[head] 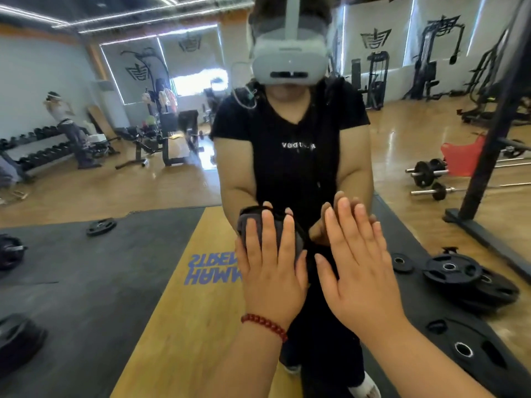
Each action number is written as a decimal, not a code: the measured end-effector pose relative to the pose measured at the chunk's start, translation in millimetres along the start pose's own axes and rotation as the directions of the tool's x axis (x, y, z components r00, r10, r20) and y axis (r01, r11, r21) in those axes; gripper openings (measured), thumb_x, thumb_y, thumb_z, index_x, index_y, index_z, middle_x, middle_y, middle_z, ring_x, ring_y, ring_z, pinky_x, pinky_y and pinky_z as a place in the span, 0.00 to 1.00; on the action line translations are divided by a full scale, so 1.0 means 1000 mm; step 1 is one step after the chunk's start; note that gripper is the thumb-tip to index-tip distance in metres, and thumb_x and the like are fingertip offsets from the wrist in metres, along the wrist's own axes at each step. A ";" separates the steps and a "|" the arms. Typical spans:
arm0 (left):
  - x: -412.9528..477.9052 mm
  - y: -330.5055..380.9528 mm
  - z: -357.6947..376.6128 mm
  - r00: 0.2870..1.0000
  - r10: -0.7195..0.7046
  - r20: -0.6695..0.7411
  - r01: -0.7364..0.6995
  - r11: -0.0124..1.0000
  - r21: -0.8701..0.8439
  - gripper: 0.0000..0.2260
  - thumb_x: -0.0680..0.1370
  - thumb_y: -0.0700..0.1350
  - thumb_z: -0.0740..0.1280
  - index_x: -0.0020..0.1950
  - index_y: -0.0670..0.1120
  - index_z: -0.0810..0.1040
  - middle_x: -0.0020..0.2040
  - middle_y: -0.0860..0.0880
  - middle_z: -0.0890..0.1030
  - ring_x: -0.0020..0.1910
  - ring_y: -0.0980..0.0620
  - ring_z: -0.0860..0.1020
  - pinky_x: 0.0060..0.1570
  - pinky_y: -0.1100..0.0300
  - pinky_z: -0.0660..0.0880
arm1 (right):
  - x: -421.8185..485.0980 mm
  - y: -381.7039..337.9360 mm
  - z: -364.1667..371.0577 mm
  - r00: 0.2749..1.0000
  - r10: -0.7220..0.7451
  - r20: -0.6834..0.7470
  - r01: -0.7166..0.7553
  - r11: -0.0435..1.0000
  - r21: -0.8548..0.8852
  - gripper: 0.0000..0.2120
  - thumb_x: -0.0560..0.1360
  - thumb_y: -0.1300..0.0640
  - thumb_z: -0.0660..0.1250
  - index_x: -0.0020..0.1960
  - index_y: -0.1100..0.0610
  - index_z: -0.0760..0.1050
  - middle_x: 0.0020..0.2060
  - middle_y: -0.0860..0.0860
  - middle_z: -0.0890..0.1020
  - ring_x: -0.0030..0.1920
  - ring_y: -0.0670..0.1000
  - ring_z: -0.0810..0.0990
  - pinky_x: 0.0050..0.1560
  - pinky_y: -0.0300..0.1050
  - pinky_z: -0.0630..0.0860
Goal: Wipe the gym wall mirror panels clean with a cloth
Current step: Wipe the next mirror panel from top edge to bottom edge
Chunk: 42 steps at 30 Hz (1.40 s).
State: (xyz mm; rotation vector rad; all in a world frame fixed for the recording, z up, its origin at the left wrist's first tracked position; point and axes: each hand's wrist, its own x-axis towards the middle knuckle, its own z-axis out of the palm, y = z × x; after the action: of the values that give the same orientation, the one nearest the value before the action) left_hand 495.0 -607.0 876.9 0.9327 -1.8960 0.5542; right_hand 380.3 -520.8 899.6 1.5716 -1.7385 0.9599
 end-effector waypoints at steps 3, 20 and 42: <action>0.031 0.005 -0.015 0.997 -0.049 -0.057 0.047 0.998 -0.040 0.31 0.81 0.54 0.56 0.81 0.50 0.47 0.81 0.45 0.49 0.80 0.45 0.42 0.77 0.43 0.44 | -0.001 0.000 -0.003 1.000 0.013 0.006 -0.013 1.000 -0.001 0.32 0.80 0.50 0.55 0.81 0.56 0.49 0.81 0.52 0.50 0.80 0.54 0.47 0.79 0.51 0.42; 0.122 0.027 -0.044 0.968 0.101 -0.229 -0.108 0.994 -0.015 0.23 0.82 0.52 0.59 0.77 0.50 0.66 0.77 0.45 0.63 0.77 0.44 0.58 0.76 0.43 0.53 | 0.019 0.027 0.005 0.984 -0.083 -0.158 0.085 0.996 0.007 0.31 0.79 0.53 0.56 0.78 0.61 0.50 0.80 0.47 0.44 0.80 0.49 0.45 0.79 0.48 0.42; -0.024 -0.016 0.018 0.964 0.265 -0.019 -0.263 0.962 0.078 0.31 0.80 0.55 0.61 0.81 0.54 0.52 0.81 0.48 0.48 0.80 0.47 0.45 0.77 0.42 0.44 | -0.030 0.005 0.038 0.998 0.032 -0.051 -0.032 0.999 0.000 0.31 0.82 0.49 0.53 0.79 0.60 0.47 0.80 0.49 0.41 0.80 0.52 0.43 0.79 0.52 0.40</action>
State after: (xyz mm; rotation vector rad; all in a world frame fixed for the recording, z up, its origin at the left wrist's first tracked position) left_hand 504.6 -619.9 847.5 0.7169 -1.9977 0.7977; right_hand 380.4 -535.4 853.3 1.5093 -1.7337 1.0061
